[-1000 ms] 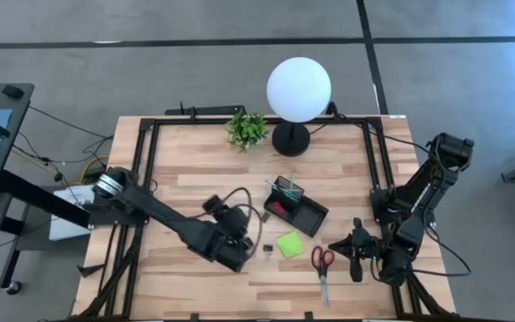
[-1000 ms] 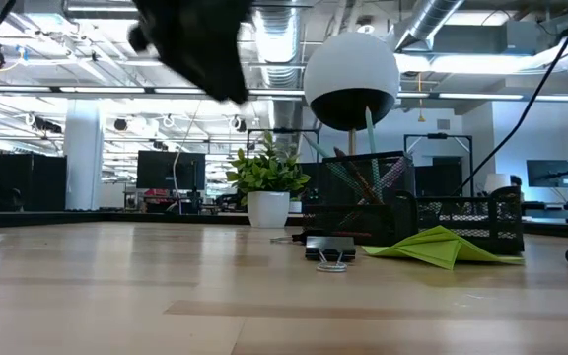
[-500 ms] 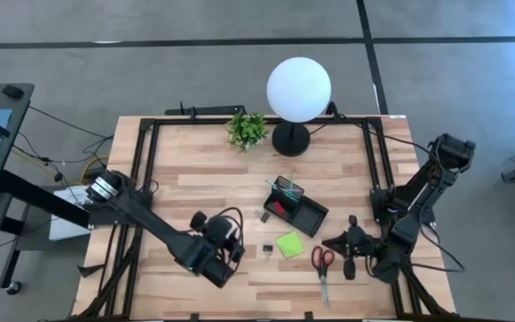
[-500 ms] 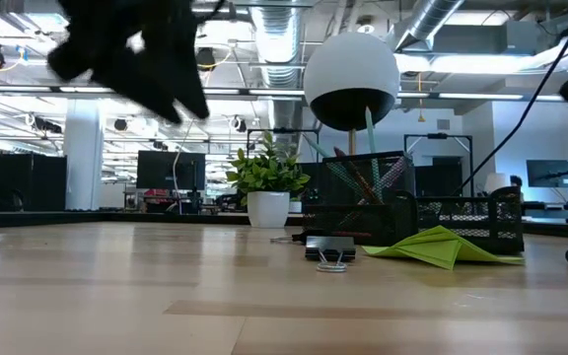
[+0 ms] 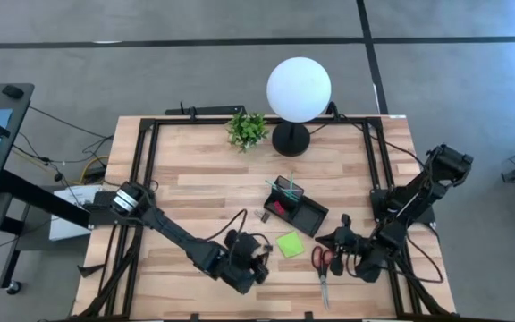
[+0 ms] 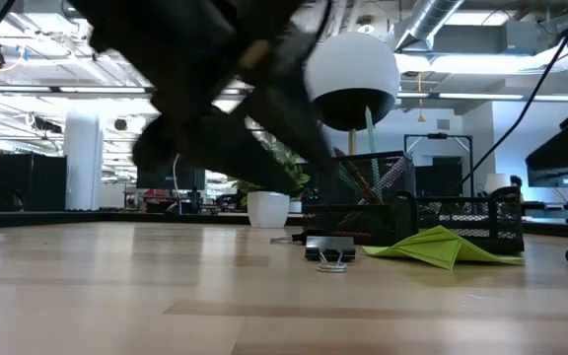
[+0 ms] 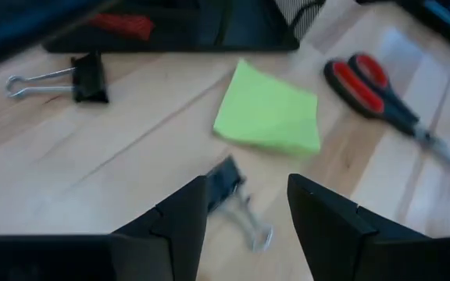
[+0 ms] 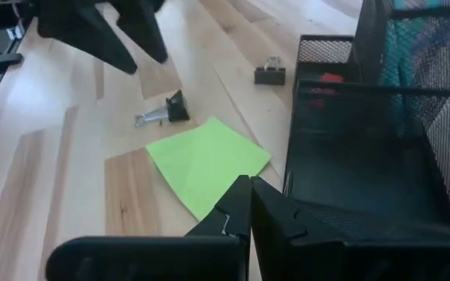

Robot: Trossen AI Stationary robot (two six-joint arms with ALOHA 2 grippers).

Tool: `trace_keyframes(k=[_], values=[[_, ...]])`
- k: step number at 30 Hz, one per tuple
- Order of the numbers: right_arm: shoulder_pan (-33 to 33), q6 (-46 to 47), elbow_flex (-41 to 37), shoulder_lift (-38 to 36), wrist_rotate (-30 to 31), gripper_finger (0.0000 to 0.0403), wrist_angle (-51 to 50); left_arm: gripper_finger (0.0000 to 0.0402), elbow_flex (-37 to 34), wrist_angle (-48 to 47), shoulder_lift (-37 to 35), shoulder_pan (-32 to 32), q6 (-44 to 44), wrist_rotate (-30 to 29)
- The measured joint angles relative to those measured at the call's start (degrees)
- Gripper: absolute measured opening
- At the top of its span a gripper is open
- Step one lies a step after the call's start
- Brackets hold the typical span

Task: Pick and place office supplies into organizer
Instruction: Put the black binder clip into the desk organizer

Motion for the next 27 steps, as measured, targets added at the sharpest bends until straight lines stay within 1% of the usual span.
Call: trace_keyframes(k=[3, 5, 7, 11, 13, 17, 22, 27], values=[[-0.01, -3.16, 0.04, -1.55, -0.14, 0.0000, 0.44, 0.0174, 0.04, 3.20, 1.29, 1.14, 0.15, -0.03], [0.02, -4.87, 0.04, -2.63, -0.14, 0.0000, 0.43, 0.0177, 0.01, 2.47, 1.86, 1.91, -0.11, 0.87], [0.13, -5.36, 0.04, -3.51, -0.12, 0.0000, 0.37, 0.0181, -0.04, 2.08, 2.12, 2.89, -0.26, 2.81], [0.12, -7.74, 0.04, -4.23, -0.14, 0.0000, 0.38, 0.0188, 0.00, 4.39, 2.84, 4.23, -0.98, 5.27], [0.13, -8.32, 0.04, -4.14, -0.14, 0.0000, 0.34, 0.0190, 0.09, 5.97, 3.56, 4.77, -0.54, 7.50], [0.10, -8.33, 0.04, -4.14, -0.18, 0.0000, -0.07, 0.0190, 0.07, 5.87, 4.57, 5.33, -0.82, 9.45], [0.06, -8.31, 0.04, -4.14, -0.23, 0.0000, -0.04, 0.0190, 0.06, 4.10, 4.61, 5.44, -0.90, 9.71], [0.06, -8.31, 0.04, -4.14, -0.25, 0.0000, 0.07, 0.0190, 0.21, 0.65, 4.54, 5.44, 4.51, 11.68]])
